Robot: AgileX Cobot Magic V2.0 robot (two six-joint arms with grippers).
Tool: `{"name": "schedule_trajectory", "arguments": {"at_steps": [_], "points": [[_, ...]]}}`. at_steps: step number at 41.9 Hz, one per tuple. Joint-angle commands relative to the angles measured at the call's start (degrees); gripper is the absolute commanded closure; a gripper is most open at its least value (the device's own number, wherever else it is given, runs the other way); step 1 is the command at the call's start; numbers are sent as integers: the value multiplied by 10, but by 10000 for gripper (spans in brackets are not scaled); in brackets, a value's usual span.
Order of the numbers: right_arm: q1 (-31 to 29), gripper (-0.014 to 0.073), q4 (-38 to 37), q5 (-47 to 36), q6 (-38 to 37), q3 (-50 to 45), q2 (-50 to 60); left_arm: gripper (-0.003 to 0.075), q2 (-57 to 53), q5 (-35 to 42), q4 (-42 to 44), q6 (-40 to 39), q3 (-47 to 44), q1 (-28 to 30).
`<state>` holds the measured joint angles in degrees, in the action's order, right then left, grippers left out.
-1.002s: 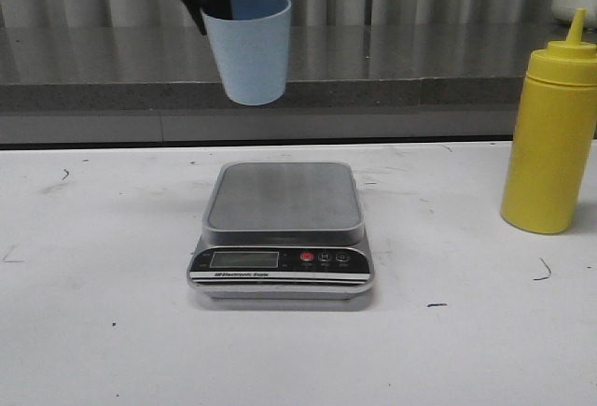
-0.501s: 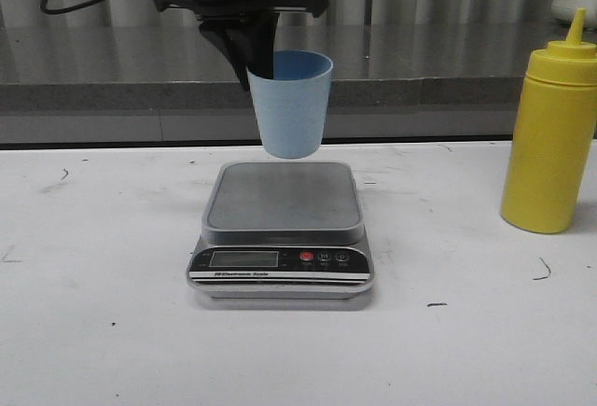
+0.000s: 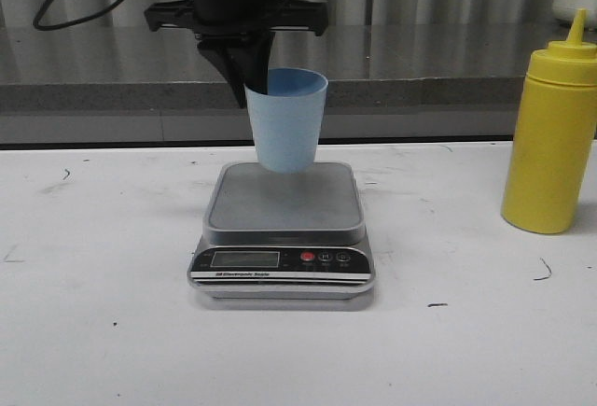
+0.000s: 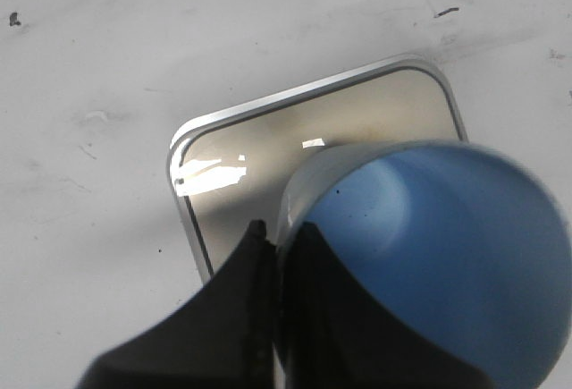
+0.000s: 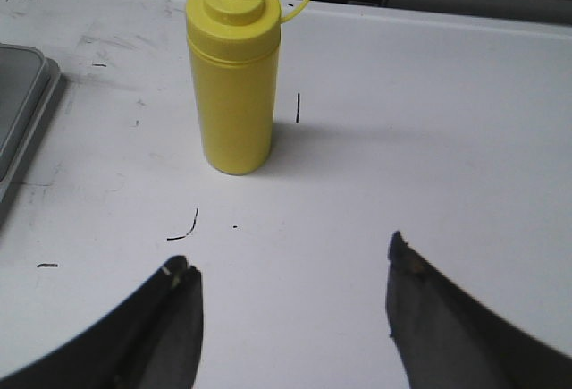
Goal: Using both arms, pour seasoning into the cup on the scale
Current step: 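Lift the blue cup with the left gripper and carry it over the scale, then lower the cup onto the scale platform and open the left gripper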
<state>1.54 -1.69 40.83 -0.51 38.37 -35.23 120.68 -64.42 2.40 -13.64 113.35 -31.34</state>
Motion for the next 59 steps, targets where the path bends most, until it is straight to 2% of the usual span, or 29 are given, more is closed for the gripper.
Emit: {"name": "schedule_trajectory", "arguments": {"at_steps": [1, 26, 28, 31, 38, 41, 51, 59], "points": [[-3, 121, -9, -36, 2, 19, -4, 740, -26, 15, 2, -24, 19, -6], [-3, 121, -9, -36, 2, 19, -4, 734, -8, -2, -4, -31, 18, -6], [-3, 121, -9, -36, 2, 19, -4, 713, -7, -2, -4, -31, 18, -6], [-3, 121, -9, -36, 2, 19, -4, 643, -6, -2, -4, -31, 18, -6], [-3, 121, -9, -36, 2, 19, -4, 407, -6, -2, -4, -31, 18, -8], [-3, 121, -9, -36, 2, 19, -4, 328, -6, -2, -4, -30, 18, -8], [-3, 121, -9, -36, 2, 19, -4, 312, -34, -5, -8, 20, 22, -8], [-3, 121, -9, -36, 2, 19, -4, 312, -106, -6, -13, 92, 20, -8]]}}
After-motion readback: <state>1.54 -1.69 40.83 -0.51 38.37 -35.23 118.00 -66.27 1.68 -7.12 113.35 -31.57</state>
